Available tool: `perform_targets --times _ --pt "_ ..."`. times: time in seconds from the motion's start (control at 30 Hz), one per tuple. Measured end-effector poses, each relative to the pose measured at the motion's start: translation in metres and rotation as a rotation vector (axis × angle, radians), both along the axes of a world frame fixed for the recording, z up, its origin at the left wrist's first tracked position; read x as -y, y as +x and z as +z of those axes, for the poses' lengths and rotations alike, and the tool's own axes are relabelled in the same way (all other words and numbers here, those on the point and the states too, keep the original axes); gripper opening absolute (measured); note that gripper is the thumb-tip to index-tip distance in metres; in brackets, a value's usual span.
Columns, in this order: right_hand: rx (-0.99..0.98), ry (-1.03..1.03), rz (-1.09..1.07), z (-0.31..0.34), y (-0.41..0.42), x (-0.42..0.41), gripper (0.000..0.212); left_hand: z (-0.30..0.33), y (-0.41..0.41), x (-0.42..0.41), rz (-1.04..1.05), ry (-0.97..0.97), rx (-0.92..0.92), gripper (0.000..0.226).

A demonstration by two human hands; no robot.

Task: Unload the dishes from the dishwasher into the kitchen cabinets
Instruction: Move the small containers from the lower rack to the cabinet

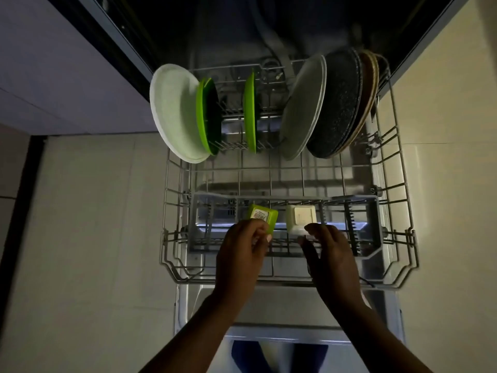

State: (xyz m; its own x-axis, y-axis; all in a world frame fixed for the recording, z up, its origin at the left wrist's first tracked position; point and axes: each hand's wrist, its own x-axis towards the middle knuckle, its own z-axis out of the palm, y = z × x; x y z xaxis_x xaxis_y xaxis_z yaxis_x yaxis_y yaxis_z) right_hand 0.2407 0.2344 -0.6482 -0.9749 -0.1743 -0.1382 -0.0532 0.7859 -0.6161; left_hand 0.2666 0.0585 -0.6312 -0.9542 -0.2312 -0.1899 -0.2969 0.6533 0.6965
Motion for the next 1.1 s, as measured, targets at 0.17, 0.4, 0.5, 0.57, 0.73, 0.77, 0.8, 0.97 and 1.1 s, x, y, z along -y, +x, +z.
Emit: perform_targets --times 0.17,0.4,0.5,0.57,0.73,0.77,0.8,0.97,1.1 --pt "0.172 0.014 0.150 -0.011 0.034 0.008 0.044 -0.010 0.022 -0.010 -0.187 -0.288 0.221 0.065" --pt "0.069 0.101 0.023 0.000 0.063 0.004 0.054 -0.013 0.033 -0.016 -0.355 -0.351 0.310 0.081" --pt "-0.016 0.081 -0.140 0.002 0.054 0.005 0.053 -0.016 0.027 -0.023 -0.198 -0.344 0.237 0.090" --pt "-0.026 0.166 -0.178 -0.003 0.042 0.010 0.059 -0.024 0.019 -0.028 -0.071 -0.404 0.199 0.083" --pt "0.112 0.335 -0.172 -0.020 0.021 0.025 0.068 -0.032 0.001 -0.042 0.095 -0.543 0.247 0.086" --pt "0.129 0.352 -0.176 -0.020 0.017 0.027 0.072 -0.033 -0.002 -0.044 0.112 -0.562 0.262 0.086" --pt "0.150 0.375 -0.177 -0.020 0.013 0.028 0.076 -0.034 -0.004 -0.046 0.130 -0.575 0.278 0.085" --pt "0.222 0.507 -0.168 -0.020 -0.004 0.035 0.066 -0.040 -0.011 -0.042 0.091 -0.579 0.397 0.083" --pt "0.333 0.497 -0.257 -0.009 -0.011 0.051 0.066 -0.031 -0.016 -0.031 0.025 -0.463 0.357 0.077"
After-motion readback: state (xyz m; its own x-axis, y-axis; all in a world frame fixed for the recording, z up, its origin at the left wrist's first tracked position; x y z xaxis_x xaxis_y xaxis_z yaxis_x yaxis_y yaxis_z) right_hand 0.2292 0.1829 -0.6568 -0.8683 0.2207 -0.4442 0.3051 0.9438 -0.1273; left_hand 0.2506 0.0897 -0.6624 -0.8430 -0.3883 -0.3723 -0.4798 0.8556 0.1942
